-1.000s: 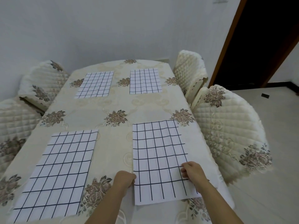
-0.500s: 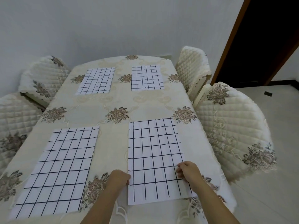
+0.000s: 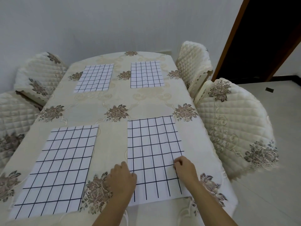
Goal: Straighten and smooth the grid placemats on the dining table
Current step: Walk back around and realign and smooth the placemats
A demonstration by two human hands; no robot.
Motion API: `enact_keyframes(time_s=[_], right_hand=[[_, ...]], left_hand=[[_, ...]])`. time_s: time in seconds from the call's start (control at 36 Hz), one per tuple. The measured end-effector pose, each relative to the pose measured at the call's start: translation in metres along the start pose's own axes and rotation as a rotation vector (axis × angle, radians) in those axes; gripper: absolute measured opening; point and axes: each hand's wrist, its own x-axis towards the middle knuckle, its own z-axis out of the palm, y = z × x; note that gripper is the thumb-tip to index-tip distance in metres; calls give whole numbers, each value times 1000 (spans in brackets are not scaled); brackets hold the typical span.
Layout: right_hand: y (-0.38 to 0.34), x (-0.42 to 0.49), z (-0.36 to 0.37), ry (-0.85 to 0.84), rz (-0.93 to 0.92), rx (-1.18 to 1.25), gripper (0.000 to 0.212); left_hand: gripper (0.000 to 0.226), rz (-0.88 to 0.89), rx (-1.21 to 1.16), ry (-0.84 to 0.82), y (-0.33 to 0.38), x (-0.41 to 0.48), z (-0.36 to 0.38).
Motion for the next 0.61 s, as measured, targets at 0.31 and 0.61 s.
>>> enact_keyframes(time_s=[0.31, 0.61], right_hand=[[3, -5, 37, 172, -466, -528, 33], [9, 8, 16, -97, -203, -768, 53]], left_hand=[[57, -61, -4, -166, 28, -13, 19], [32, -54, -412, -35, 9, 9, 18]])
